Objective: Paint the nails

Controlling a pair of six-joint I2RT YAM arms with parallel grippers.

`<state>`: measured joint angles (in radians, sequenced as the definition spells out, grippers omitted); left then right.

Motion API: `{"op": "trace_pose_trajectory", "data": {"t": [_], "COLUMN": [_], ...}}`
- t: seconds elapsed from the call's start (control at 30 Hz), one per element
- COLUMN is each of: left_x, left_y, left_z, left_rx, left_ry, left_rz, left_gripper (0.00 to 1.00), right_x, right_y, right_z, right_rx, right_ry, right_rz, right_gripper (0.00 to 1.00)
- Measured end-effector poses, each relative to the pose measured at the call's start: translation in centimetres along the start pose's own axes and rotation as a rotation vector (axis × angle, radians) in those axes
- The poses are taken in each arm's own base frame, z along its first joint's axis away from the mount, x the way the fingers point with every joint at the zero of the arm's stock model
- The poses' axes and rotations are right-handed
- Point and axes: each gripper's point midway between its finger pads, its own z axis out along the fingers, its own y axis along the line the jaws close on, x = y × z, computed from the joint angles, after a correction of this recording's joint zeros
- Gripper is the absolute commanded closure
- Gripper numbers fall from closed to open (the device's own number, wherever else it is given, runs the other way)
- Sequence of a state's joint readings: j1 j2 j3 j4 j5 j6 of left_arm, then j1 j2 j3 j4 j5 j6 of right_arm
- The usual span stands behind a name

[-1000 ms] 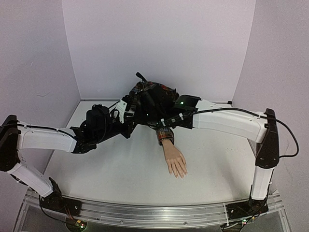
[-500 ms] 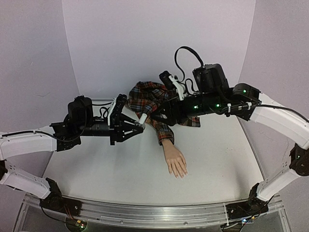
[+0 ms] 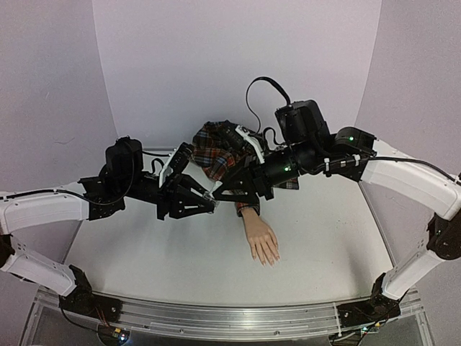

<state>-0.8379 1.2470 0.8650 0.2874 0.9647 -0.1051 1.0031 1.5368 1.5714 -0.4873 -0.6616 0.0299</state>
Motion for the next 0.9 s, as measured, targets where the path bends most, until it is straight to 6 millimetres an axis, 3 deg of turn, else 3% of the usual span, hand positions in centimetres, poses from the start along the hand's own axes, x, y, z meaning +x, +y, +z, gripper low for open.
{"op": "trace_pose_trajectory", "data": {"t": [0.43,0.6,0.9], "left_x": [0.1,0.0,-0.2], "left_y": [0.1,0.9,4.3], "left_z": [0.1,0.1,-1.1], "left_rx": [0.008,-0.038,-0.275], "left_ry": [0.004,-0.001,-0.025], "left_rz": [-0.012,-0.041,-0.043], "left_gripper": [1.0,1.0,1.0], "right_x": [-0.8,-0.8,-1.7], "right_y": [0.4,-0.4,-3.9], "right_z": [1.0,1.1,1.8], "right_rx": [-0.062,-0.03,0.1], "right_ry": [-0.007,-0.021,-0.132], "right_rz": [-0.007,-0.01,0.078], "right_gripper": [0.88,0.99,1.0]}}
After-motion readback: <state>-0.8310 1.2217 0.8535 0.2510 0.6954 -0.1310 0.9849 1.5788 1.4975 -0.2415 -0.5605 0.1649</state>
